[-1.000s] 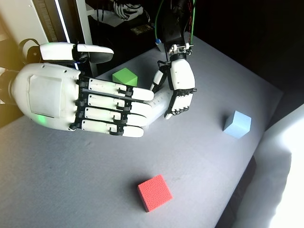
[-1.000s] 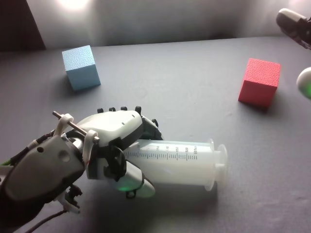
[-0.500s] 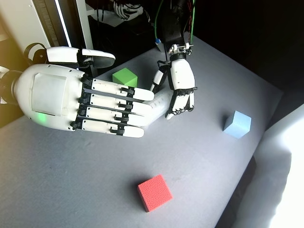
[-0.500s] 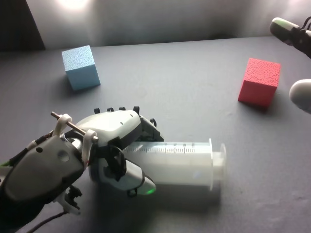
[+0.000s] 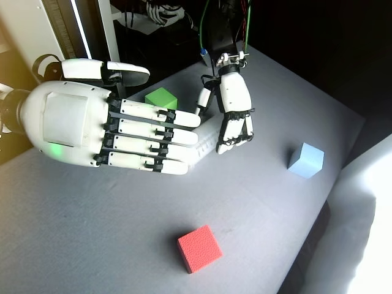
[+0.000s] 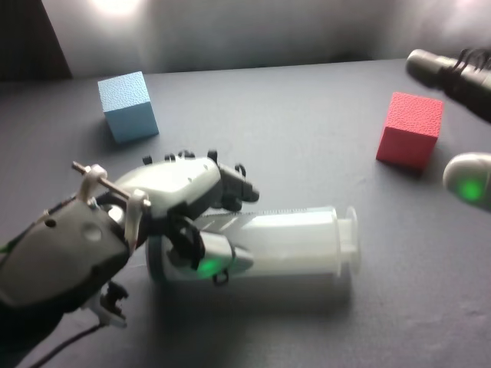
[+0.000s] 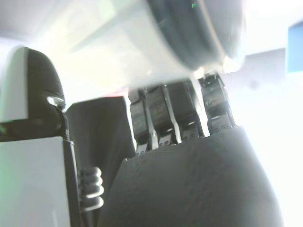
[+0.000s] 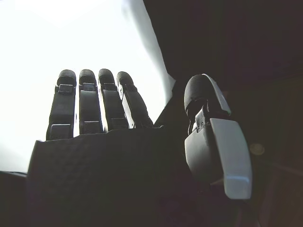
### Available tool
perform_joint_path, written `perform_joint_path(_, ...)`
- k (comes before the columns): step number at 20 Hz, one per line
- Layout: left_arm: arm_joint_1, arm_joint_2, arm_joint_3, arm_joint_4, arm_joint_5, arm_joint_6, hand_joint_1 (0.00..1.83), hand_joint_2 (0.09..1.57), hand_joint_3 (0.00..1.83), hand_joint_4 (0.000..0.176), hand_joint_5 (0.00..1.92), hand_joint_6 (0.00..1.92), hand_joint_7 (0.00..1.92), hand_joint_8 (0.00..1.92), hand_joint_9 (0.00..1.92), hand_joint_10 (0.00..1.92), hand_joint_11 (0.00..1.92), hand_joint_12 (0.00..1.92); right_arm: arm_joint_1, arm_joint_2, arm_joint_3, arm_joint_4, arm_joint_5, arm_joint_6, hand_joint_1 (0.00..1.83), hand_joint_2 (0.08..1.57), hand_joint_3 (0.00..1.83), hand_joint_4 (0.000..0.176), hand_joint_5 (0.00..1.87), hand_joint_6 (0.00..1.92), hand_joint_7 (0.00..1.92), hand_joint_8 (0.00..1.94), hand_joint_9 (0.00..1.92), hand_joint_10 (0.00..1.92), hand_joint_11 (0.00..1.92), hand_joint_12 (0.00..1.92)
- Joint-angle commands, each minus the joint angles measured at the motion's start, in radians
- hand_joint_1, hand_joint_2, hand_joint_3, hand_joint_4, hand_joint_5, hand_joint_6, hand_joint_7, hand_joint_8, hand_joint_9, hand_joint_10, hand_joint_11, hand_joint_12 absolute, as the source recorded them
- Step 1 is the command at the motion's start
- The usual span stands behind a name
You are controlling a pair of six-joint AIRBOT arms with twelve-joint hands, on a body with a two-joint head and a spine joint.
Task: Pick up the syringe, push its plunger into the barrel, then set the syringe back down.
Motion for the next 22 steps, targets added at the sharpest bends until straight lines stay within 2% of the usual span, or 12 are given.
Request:
perform_joint_path(1,-0.027,0.018,-0.007,0.041,-0.059,0.017,1.0,1.09,0.0,0.0,0.58,0.0,0.69,0.0,0.59,0.09,0.04,1.13,0.006,0.019,0.007,0.005,0.1,-0.014,0.0,1.28,0.0,0.0,0.01,0.0,0.01,0.0,0.0,0.0,0.0,0.0)
perform_joint_path(4,-0.08,0.034,-0.011,0.043,-0.026,0.069,1.02,1.08,0.0,0.0,0.57,0.0,0.68,0.0,0.58,0.07,0.03,1.12,0.009,0.031,0.017,-0.056,0.042,-0.033,0.0,1.29,0.0,0.0,0.0,0.0,0.0,0.0,0.0,0.0,0.0,0.0)
perform_joint_path(6,-0.121,0.051,-0.005,0.097,0.038,0.077,1.02,1.08,0.0,0.0,0.57,0.0,0.67,0.0,0.57,0.07,0.03,1.11,0.026,0.032,0.022,-0.126,-0.012,-0.028,0.0,1.29,0.0,0.0,0.0,0.0,0.0,0.0,0.0,0.0,0.0,0.0)
perform_joint_path(7,-0.144,0.059,0.003,0.134,0.088,0.073,1.02,1.08,0.0,0.0,0.57,0.0,0.67,0.0,0.57,0.07,0.03,1.11,0.042,0.036,0.022,-0.171,-0.047,-0.025,0.0,1.29,0.0,0.0,0.0,0.0,0.0,0.0,0.0,0.0,0.0,0.0)
perform_joint_path(9,-0.181,0.07,0.035,0.315,0.206,-0.017,0.99,1.07,0.0,0.0,0.59,0.01,0.69,0.01,0.61,0.08,0.04,1.12,0.084,0.055,0.022,-0.28,-0.141,-0.014,0.0,1.28,0.0,0.0,0.0,0.0,0.01,0.0,0.0,0.0,0.0,0.0)
perform_joint_path(10,-0.195,0.074,0.06,0.508,0.264,-0.158,0.97,1.07,0.0,0.0,0.6,0.01,0.68,0.0,0.62,0.08,0.05,1.13,0.103,0.061,0.024,-0.327,-0.17,-0.013,0.0,1.28,0.0,0.0,0.0,0.0,0.01,0.0,0.0,0.0,0.0,0.0)
perform_joint_path(12,-0.201,0.081,0.106,0.989,0.272,-0.546,0.96,1.07,0.0,0.0,0.59,0.01,0.68,0.0,0.62,0.07,0.04,1.14,0.12,0.06,0.026,-0.341,-0.18,-0.013,0.0,1.28,0.0,0.0,0.0,0.0,0.0,0.0,0.0,0.0,0.0,0.0)
perform_joint_path(13,-0.198,0.086,0.142,1.326,0.22,-0.825,0.96,1.05,0.0,0.0,0.62,0.01,0.71,0.01,0.65,0.07,0.08,1.1,0.126,0.061,0.026,-0.355,-0.187,-0.013,0.0,1.28,0.0,0.0,0.0,0.0,0.0,0.0,0.0,0.0,0.0,0.0)
perform_joint_path(15,-0.177,0.086,0.204,1.654,0.041,-1.081,0.91,1.09,0.01,0.0,0.6,0.0,0.7,0.0,0.65,0.04,0.07,1.1,0.158,0.061,0.027,-0.408,-0.22,-0.013,0.0,1.29,0.0,0.0,0.0,0.0,0.0,0.0,0.0,0.0,0.0,0.0)
perform_joint_path(18,-0.199,0.099,0.27,2.107,-0.053,-1.431,0.92,1.08,0.0,0.0,0.63,0.01,0.72,0.01,0.67,0.04,0.1,1.09,0.209,0.064,0.035,-0.531,-0.299,0.047,0.0,1.28,0.0,0.0,0.0,0.0,0.0,0.0,0.0,0.0,0.01,0.0)
perform_joint_path(20,-0.213,0.102,0.293,2.298,-0.091,-1.584,0.92,1.09,0.0,0.0,0.62,0.0,0.71,0.0,0.66,0.03,0.07,1.11,0.209,0.063,0.04,-0.527,-0.292,0.063,0.0,1.29,0.0,0.0,0.0,0.0,0.01,0.0,0.0,0.0,0.0,0.0)
perform_joint_path(22,-0.208,0.103,0.302,2.323,-0.117,-1.607,0.92,1.09,0.0,0.0,0.63,0.0,0.72,0.01,0.68,0.03,0.09,1.12,0.217,0.063,0.042,-0.527,-0.29,0.065,0.0,1.28,0.0,0.0,0.0,0.0,0.01,0.0,0.0,0.0,0.01,0.0)
